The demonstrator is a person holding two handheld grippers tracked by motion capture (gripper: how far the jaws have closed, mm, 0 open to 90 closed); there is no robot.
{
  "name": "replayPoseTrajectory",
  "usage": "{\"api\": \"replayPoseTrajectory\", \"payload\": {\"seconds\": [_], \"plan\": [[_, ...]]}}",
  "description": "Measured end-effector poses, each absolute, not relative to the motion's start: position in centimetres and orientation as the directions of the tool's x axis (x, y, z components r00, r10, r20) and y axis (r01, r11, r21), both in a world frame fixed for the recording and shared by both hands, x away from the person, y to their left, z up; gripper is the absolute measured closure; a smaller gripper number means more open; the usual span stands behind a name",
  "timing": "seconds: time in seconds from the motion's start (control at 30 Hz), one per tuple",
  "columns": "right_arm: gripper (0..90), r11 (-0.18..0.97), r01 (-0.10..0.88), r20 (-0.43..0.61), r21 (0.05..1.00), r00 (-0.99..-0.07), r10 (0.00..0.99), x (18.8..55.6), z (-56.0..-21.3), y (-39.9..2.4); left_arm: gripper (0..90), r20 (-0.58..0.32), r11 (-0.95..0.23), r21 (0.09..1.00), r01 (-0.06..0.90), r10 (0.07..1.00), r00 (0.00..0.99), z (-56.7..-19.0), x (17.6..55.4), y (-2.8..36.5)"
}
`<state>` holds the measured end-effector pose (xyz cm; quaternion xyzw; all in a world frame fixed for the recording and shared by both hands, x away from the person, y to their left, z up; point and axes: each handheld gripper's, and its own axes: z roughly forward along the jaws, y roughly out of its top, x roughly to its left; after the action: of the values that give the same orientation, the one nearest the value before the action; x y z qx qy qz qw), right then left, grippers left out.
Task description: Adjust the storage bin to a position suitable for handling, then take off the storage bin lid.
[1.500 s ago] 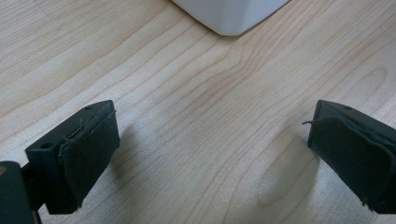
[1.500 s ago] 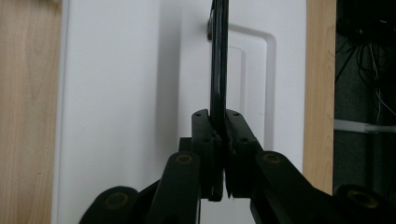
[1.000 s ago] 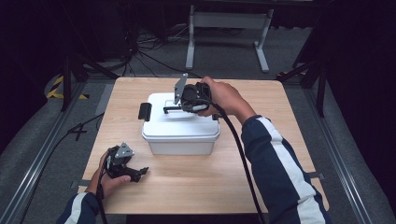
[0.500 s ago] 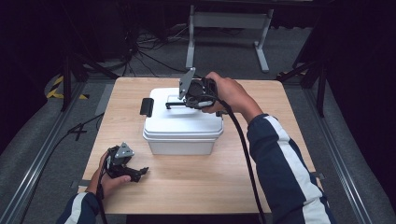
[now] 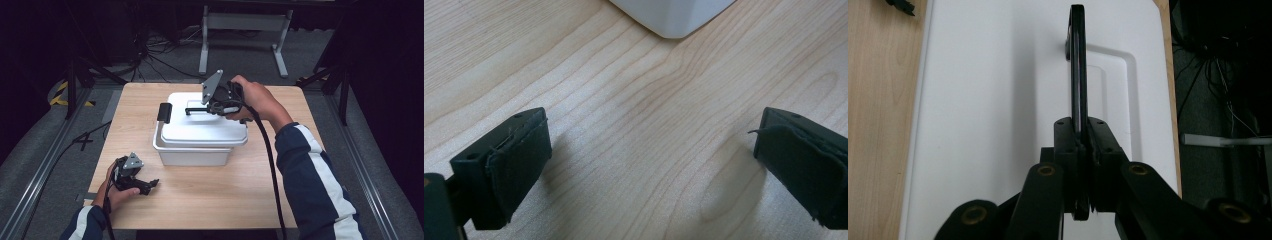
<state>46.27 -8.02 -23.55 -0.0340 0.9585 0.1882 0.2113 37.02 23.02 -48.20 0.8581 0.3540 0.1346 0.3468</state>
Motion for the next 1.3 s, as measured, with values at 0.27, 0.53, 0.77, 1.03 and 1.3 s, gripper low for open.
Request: {"api": "replayPoseTrajectory", "payload": {"seconds": [0.27, 0.53, 0.77, 1.03, 1.3], "plan": [[85.2, 0.924, -0.133, -0.431, 0.358, -0.902, 0.037, 45.9, -22.9, -10.1, 2.3, -0.014, -0.51, 0.691, 0.513, 0.699, 0.715, -48.2, 37.1, 23.0], [85.2, 0.921, -0.114, -0.441, 0.372, -0.895, 0.067, 45.4, -22.6, -12.6, 2.0, -0.017, -0.517, 0.687, 0.51, 0.691, 0.723, -48.2, 37.2, 23.0], [85.2, 0.918, -0.086, -0.439, 0.386, -0.893, 0.101, 45.4, -22.8, -15.4, 1.9, -0.022, -0.507, 0.691, 0.515, 0.698, 0.716, -48.2, 37.1, 23.0], [85.2, 0.916, -0.054, -0.447, 0.398, -0.883, 0.142, 44.9, -22.4, -18.5, 1.2, -0.016, -0.517, 0.689, 0.509, 0.691, 0.723, -48.2, 37.3, 23.0], [85.2, 0.912, 0.003, -0.445, 0.409, -0.872, 0.202, 44.4, -22.6, -22.2, 1.2, -0.016, -0.516, 0.689, 0.508, 0.69, 0.723, -48.2, 37.3, 23.0]]}}
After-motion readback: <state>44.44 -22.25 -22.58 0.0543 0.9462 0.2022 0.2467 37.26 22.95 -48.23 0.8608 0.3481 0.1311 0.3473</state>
